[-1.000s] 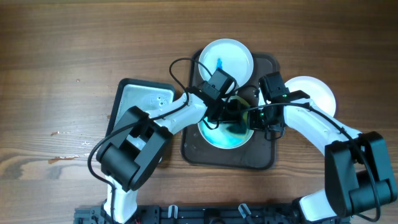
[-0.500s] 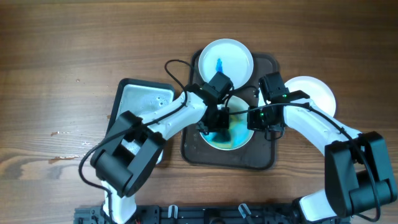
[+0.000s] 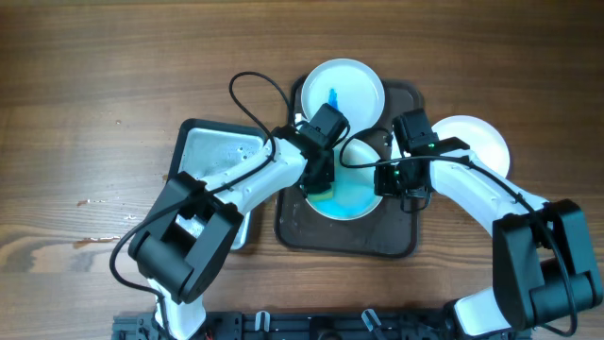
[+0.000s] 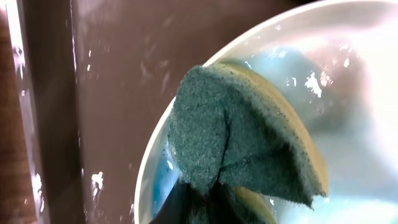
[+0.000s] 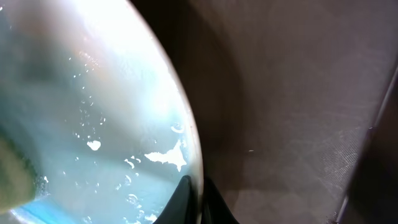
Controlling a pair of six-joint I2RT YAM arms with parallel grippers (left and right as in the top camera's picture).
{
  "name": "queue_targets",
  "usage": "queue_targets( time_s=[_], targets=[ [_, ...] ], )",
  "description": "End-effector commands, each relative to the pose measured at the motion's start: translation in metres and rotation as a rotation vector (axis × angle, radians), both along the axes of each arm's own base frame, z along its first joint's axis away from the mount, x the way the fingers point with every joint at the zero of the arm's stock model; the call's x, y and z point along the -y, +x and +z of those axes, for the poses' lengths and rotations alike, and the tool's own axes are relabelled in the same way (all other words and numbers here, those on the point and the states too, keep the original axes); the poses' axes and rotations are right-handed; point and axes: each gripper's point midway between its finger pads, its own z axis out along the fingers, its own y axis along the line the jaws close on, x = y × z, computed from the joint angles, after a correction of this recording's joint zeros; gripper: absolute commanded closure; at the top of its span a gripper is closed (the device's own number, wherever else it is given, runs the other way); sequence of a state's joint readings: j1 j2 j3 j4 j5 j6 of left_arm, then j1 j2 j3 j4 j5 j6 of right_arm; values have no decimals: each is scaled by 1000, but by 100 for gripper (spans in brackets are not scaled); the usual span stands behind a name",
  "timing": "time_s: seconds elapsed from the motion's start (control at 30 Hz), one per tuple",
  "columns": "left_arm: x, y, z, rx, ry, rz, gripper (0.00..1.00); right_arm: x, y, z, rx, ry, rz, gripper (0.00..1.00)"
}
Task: Clean dirty plates on tray and stack at the side
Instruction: 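Scrub the blue stain on the held plate with the sponge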
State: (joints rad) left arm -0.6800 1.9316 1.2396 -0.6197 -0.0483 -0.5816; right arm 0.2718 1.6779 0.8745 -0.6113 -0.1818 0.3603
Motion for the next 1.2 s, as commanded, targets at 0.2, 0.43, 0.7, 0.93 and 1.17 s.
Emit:
queue_targets(
  time_s=[0.2,0.43,0.7,0.93,1.17],
  targets=[
    [46,10,-9,-10,-230,2,96,16,-9,-13,-32,-84,12,96],
    [95,-20,-21,-146,-417,-118,96,16,-9,-13,-32,-84,16,96],
    [130,-53,-9,-224,-534,-242,96,16,-10,-13,-34,-85,17,96],
    [119,-66,-15,-290,-501,-250,96,16,-11,-13,-38,-86,17,96],
    [75,-75,-31,-364,-327,-166,96,16,-11,-13,-38,-86,16,96]
  ],
)
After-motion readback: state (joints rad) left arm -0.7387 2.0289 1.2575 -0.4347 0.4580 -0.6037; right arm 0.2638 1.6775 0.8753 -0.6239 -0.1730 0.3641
